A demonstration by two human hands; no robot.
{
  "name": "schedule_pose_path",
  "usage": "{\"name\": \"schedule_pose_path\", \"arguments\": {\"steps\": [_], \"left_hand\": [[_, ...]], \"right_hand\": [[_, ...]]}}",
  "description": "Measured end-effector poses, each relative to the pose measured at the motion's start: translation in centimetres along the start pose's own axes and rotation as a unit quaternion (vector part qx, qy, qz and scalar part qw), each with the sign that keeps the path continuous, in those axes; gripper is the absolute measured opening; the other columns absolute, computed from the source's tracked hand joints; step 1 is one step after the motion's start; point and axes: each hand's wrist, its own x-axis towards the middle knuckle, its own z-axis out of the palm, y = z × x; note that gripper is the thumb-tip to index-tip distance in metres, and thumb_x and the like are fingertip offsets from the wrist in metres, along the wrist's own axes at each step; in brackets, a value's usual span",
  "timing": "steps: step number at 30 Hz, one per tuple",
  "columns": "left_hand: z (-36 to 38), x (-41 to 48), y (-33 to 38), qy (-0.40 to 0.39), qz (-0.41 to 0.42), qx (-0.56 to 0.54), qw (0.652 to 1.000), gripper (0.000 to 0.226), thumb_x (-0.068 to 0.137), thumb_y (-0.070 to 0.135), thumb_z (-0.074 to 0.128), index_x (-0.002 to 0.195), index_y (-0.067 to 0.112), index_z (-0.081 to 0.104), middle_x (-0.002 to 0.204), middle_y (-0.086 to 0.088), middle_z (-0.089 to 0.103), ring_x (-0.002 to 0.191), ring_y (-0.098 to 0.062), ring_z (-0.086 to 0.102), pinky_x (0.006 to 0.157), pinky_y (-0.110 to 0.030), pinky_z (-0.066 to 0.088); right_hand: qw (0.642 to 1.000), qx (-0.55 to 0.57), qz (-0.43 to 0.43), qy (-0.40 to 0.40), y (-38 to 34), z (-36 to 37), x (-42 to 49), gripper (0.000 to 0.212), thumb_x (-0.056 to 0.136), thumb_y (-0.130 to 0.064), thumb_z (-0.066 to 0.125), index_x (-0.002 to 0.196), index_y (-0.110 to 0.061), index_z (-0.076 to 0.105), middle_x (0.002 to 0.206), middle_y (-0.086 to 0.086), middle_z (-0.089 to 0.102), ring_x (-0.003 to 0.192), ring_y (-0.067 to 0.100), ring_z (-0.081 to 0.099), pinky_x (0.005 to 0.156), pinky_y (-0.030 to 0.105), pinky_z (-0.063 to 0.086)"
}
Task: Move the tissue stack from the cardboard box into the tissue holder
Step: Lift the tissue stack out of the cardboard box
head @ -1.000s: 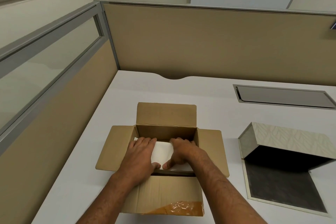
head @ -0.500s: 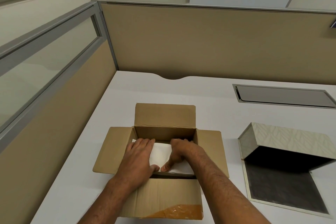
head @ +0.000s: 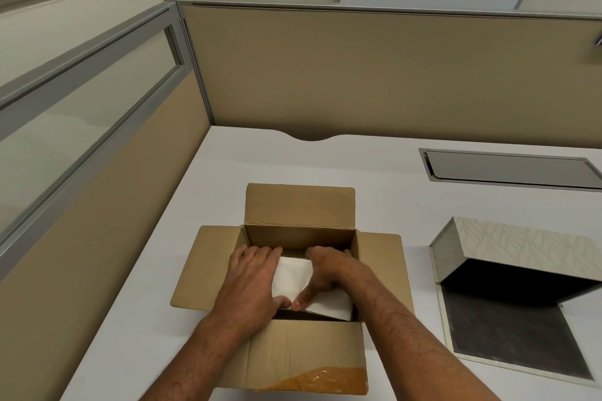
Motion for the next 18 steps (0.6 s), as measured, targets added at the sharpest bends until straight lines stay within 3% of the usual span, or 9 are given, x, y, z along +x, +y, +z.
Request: {"name": "schedule_pose_path", "arguments": {"steps": [4,11,18], "left_hand": [[-0.4,-0.2,-0.2,-0.014,0.005,0.010,1.000,0.101,0.077,0.068,0.065,0.156,0.029,0.015,0.165,0.004,0.022,0.152,-0.018,0.016,0.125,-0.036,0.004],[-2.1,-0.3,-1.7,-0.039,0.051,-0.040,0.997,0.103,0.073,0.068,0.069,0.156,0.033,0.018,0.164,0.007,0.026,0.151,-0.015,0.023,0.122,-0.034,0.022],[-2.0,0.3,-2.3,-0.036,0.092,-0.045,0.994,0.111,0.068,0.072,0.070,0.156,0.033,0.015,0.165,0.007,0.023,0.152,-0.013,0.020,0.123,-0.036,0.019]], "right_hand": [[0.999,-0.014,-0.038,0.034,0.6,0.5,-0.7,0.086,0.066,-0.050,0.086,0.134,-0.018,0.044,0.135,0.006,0.056,0.125,0.030,0.053,0.115,0.049,0.033],[0.987,-0.054,-0.107,0.107,1.4,1.4,-2.1,0.081,0.065,-0.060,0.083,0.127,-0.019,0.052,0.130,0.004,0.061,0.117,0.023,0.056,0.107,0.041,0.037],[0.964,-0.086,-0.160,0.193,1.8,1.9,-3.1,0.081,0.067,-0.057,0.082,0.131,-0.019,0.049,0.130,0.005,0.059,0.115,0.022,0.054,0.106,0.039,0.040]]}}
